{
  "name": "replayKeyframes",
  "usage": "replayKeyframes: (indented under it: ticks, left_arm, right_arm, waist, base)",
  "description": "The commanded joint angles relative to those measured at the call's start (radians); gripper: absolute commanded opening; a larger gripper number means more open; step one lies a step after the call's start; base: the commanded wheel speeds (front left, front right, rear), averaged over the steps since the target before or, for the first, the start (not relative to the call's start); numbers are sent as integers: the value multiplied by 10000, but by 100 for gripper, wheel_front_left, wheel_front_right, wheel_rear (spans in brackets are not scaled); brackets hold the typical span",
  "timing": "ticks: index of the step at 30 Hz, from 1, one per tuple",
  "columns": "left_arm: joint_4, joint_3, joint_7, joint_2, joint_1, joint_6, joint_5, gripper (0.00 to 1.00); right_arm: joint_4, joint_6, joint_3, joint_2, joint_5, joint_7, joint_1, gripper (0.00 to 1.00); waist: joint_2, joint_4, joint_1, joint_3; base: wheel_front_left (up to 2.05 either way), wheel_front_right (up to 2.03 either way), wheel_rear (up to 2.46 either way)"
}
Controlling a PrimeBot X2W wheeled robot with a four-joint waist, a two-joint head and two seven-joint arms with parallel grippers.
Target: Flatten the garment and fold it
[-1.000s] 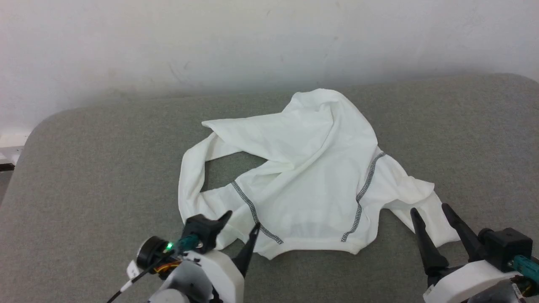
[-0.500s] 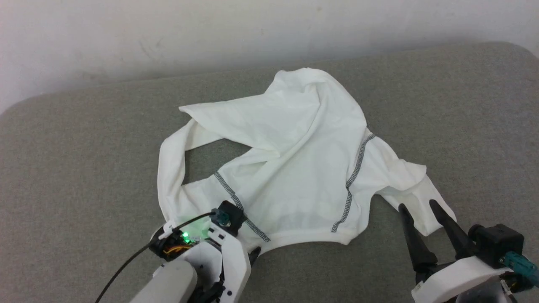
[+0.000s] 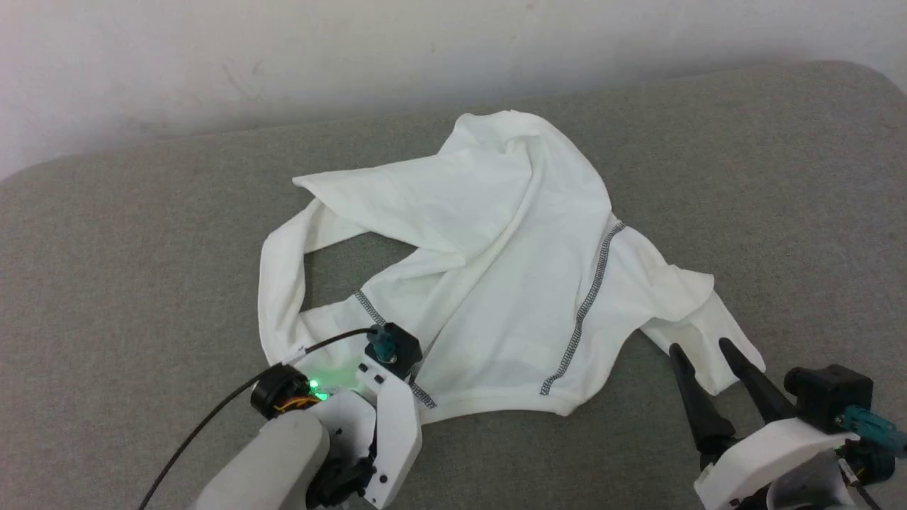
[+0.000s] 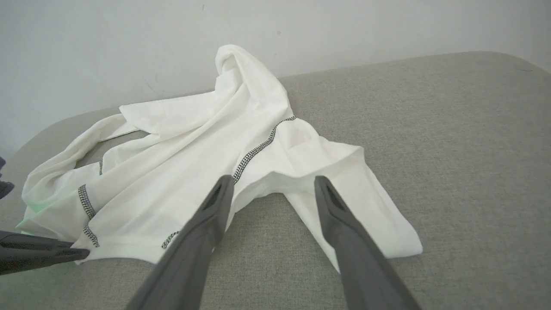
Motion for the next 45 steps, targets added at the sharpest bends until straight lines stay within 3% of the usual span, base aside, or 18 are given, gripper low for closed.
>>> replayKeyframes:
  ticks: [1,11,21,26,27,28,29,35,45]
  left_arm:
    - [422,-208,-61,235,1052,143,6,0]
    - [-822,726,-2699,-121,1706,1343,28,0]
    - [-1274,751,-3668,-480,1735,1455,77,0]
    - [-1227,709,-3898,-596,1664,1392,44,0]
    - [-1211,716,-3927,-605,1667,1398,29,0]
    - [-1188,716,-3946,-598,1673,1399,21,0]
    - [-1167,716,-3965,-591,1679,1398,14,0]
    - [-1145,755,-4145,-537,1783,1351,-109,0]
    - [-2393,1413,-5429,-227,1342,1798,298,0]
  right_arm:
    - [177,-9,65,-168,175,243,-214,100]
    - [1740,-9,1648,-1427,1326,2414,-1529,100]
    - [3850,-9,2816,-1797,1691,3591,-3048,100]
    - [5172,-9,3361,-1859,1959,4736,-3189,100]
    - [5381,-9,3440,-1855,2074,5063,-3148,59]
    - [5571,-9,3504,-1847,2210,5443,-3094,45]
    - [5678,-9,3563,-1848,2318,5739,-3065,0]
    - [5379,-9,3486,-1962,2694,5860,-3138,0]
    - [2200,-9,1591,-2181,1853,3322,-3385,0]
  waist:
    - [1,89,0,-73]
    - [1,761,0,-171]
    - [1,1332,0,102]
    - [1,1512,0,212]
    - [1,1528,0,224]
    - [1,1535,0,231]
    - [1,1530,0,231]
    - [1,1362,0,-51]
    - [1,1146,0,-804]
  base:
    - [0,0,0]
    - [0,0,0]
    - [0,0,0]
    - [0,0,0]
    - [0,0,0]
    - [0,0,0]
    - [0,0,0]
    - [0,0,0]
    - [0,0,0]
